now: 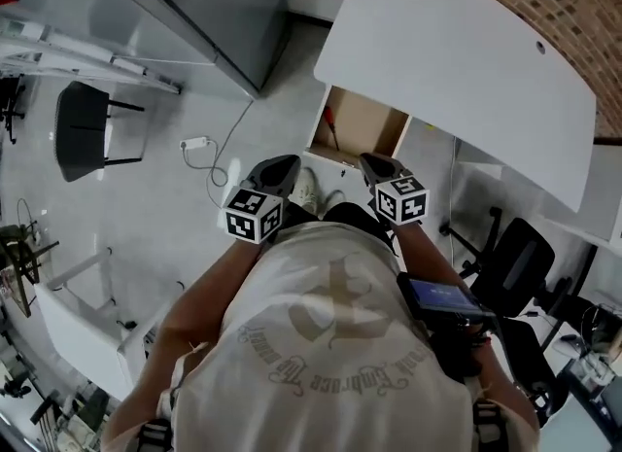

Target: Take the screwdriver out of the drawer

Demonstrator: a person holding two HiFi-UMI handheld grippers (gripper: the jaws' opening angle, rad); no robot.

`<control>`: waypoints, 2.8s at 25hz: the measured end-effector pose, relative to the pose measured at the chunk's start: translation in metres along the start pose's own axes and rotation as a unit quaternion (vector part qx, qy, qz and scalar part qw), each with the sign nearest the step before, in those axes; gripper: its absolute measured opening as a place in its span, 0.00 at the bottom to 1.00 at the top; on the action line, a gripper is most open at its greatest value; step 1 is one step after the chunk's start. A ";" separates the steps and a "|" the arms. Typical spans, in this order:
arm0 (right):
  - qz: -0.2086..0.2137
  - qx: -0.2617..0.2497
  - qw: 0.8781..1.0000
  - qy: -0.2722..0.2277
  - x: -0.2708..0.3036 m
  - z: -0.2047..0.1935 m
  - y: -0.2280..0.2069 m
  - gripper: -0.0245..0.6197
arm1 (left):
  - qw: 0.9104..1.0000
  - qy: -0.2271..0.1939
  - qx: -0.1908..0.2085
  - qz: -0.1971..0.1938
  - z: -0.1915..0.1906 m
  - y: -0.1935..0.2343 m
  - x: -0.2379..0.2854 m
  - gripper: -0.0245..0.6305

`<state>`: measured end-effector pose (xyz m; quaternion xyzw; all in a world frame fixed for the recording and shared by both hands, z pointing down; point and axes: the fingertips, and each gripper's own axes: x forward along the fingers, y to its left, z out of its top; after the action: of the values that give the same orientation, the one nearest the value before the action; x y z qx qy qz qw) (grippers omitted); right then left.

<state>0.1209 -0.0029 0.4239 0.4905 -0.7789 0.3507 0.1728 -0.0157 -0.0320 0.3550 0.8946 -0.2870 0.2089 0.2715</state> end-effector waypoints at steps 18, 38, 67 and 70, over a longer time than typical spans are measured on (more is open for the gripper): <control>-0.032 0.055 0.998 0.027 0.050 -0.004 -0.036 0.08 | 0.999 0.038 -0.026 -0.021 -0.025 0.024 0.033 0.07; -0.021 0.051 0.992 0.111 0.132 -0.049 -0.054 0.08 | 0.995 0.060 -0.084 -0.003 -0.080 0.054 0.057 0.07; -0.011 0.011 0.984 0.179 0.190 -0.110 -0.091 0.27 | 0.985 0.068 -0.153 0.049 -0.157 0.057 0.052 0.07; -0.012 0.007 0.983 0.183 0.202 -0.113 -0.093 0.31 | 0.983 0.062 -0.163 0.057 -0.164 0.065 0.049 0.07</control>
<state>0.1019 -0.0768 0.6610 0.4281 -0.7255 0.4384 0.3133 -0.0552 0.0031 0.5302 0.8054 -0.3505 0.2298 0.4190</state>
